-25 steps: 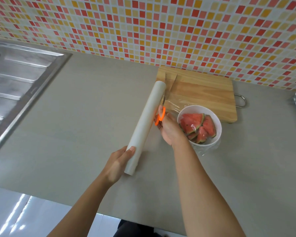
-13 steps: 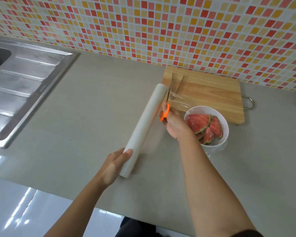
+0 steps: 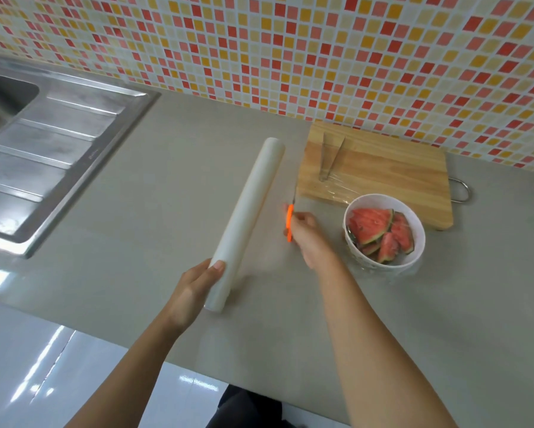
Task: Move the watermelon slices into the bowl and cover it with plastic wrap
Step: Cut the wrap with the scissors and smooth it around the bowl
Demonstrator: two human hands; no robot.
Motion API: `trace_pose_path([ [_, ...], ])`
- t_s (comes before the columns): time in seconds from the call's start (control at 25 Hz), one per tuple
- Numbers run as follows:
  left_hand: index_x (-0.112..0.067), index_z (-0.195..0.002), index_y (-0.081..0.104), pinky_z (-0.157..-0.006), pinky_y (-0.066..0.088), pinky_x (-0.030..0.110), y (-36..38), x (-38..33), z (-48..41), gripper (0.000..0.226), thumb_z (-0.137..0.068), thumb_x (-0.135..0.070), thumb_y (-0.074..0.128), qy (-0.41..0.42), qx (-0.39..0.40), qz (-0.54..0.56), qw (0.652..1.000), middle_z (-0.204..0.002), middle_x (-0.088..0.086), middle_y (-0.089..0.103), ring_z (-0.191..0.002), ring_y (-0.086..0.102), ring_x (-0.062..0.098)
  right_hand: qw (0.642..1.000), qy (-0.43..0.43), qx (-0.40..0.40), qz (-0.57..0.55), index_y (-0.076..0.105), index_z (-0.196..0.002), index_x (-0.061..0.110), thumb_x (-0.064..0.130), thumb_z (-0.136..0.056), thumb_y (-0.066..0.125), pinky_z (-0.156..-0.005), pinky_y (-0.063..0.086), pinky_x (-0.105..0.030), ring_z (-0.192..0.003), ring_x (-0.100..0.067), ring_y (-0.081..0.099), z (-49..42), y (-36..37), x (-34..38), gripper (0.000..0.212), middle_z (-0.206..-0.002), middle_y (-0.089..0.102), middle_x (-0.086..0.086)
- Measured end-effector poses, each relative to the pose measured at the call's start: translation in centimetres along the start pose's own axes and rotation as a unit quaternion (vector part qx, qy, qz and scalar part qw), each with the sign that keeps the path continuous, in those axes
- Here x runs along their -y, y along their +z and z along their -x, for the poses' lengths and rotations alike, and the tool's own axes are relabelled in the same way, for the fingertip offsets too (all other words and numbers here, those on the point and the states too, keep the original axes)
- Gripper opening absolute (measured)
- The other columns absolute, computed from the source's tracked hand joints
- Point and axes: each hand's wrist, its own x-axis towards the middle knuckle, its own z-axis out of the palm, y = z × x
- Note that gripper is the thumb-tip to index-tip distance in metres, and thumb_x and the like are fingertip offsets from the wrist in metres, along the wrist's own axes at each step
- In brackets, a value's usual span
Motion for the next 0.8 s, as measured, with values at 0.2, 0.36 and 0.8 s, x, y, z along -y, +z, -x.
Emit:
trace_pose_path([
  [0.2,-0.024,-0.112,0.056,-0.049,0.048,0.019,0.3,-1.0,-1.4,0.041,-0.080,-0.049,0.058,-0.018,-0.041,-0.037,0.998,-0.094,0.000,0.067,-0.070,0.066,0.004,0.949,-0.086,-0.083,0.290,0.054,-0.094,0.003,0.032,-0.086,0.053,-0.064,0.036,-0.035,-0.089,-0.035,0.059,5.9,2.0,-3.1,0.030,-0.093,0.064,-0.017],
  [0.36,-0.020,-0.107,0.052,-0.045,0.047,0.018,0.3,-1.0,-2.1,0.026,-0.092,-0.040,0.054,-0.035,-0.071,-0.067,0.995,-0.095,0.003,0.066,-0.062,0.066,0.003,0.920,-0.079,-0.095,0.373,0.053,-0.099,0.004,0.025,-0.085,0.054,-0.062,0.031,-0.031,-0.095,-0.034,0.058,6.5,2.3,-2.4,0.025,-0.103,0.060,-0.017],
  [0.8,-0.015,-0.113,0.052,-0.076,0.042,0.033,0.7,0.4,-2.6,0.036,-0.092,-0.044,0.052,0.031,-0.089,-0.337,0.937,-0.104,0.004,0.054,-0.089,0.054,0.020,0.943,-0.065,-0.090,0.315,0.048,-0.096,0.004,0.025,-0.077,0.060,-0.070,0.037,-0.034,-0.093,-0.035,0.053,6.7,2.1,-3.4,0.031,-0.100,0.054,-0.015],
])
